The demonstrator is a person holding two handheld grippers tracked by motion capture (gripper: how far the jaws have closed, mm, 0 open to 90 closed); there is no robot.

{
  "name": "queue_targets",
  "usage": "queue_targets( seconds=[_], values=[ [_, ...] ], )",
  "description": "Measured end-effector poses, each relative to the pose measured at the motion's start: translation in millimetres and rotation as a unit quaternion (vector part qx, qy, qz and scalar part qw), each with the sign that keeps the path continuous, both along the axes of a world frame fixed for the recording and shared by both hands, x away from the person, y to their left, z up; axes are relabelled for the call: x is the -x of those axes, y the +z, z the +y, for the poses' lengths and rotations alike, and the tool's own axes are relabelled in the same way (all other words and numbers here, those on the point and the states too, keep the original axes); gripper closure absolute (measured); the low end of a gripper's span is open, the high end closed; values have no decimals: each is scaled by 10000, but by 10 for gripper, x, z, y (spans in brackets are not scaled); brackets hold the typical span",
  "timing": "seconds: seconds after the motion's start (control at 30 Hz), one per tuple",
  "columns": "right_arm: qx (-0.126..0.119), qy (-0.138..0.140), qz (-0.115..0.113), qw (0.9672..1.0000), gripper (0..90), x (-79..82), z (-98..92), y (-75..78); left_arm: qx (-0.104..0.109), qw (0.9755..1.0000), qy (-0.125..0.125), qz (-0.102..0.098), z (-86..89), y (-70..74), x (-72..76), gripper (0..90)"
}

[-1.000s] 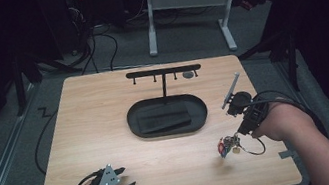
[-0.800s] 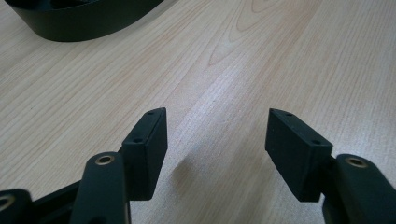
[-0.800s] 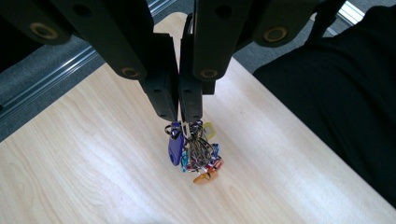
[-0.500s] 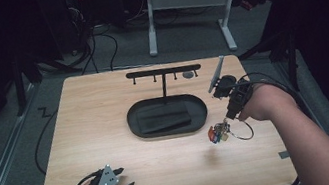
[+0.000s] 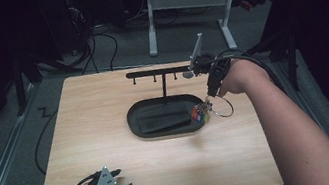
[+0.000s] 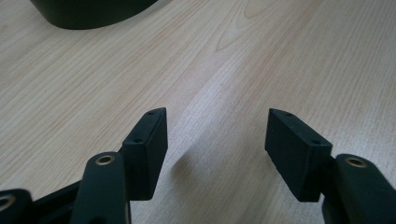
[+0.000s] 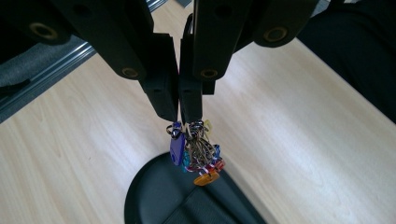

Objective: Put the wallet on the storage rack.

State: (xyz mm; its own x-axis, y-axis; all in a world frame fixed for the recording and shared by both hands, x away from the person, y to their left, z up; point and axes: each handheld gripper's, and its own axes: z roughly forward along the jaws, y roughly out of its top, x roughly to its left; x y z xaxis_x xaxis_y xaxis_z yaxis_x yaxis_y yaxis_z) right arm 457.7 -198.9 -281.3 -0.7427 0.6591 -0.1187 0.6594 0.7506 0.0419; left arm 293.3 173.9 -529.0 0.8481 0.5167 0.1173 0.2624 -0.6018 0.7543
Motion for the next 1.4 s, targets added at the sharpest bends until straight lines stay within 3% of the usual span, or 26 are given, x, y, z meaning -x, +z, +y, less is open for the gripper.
queue_targets(
  seconds=[0.07,0.17,0.7,0.9,1.03,1.27,1.4],
  values=[
    [-74,5,-11,10000,878,-102,19,-11,25,10000,42,10,9,-5,1,397],
    [12,90,18,10000,878,-249,51,-41,-12,10000,20,-2,10,-8,12,397],
    [-292,-138,-159,9994,877,-701,84,-7,-21,9999,164,12,90,-20,15,401],
    [-230,-197,-214,9993,877,-887,106,-56,-4,9998,215,50,121,-31,4,402],
    [-324,-203,-278,9989,877,-951,76,-92,-14,9998,212,38,128,-29,10,402],
    [-285,-369,-370,9982,874,-1015,30,-158,-34,9998,195,38,127,-31,8,402],
    [-243,-397,-619,9970,867,-1017,48,-186,12,9998,221,-9,144,-19,16,402]
  ],
)
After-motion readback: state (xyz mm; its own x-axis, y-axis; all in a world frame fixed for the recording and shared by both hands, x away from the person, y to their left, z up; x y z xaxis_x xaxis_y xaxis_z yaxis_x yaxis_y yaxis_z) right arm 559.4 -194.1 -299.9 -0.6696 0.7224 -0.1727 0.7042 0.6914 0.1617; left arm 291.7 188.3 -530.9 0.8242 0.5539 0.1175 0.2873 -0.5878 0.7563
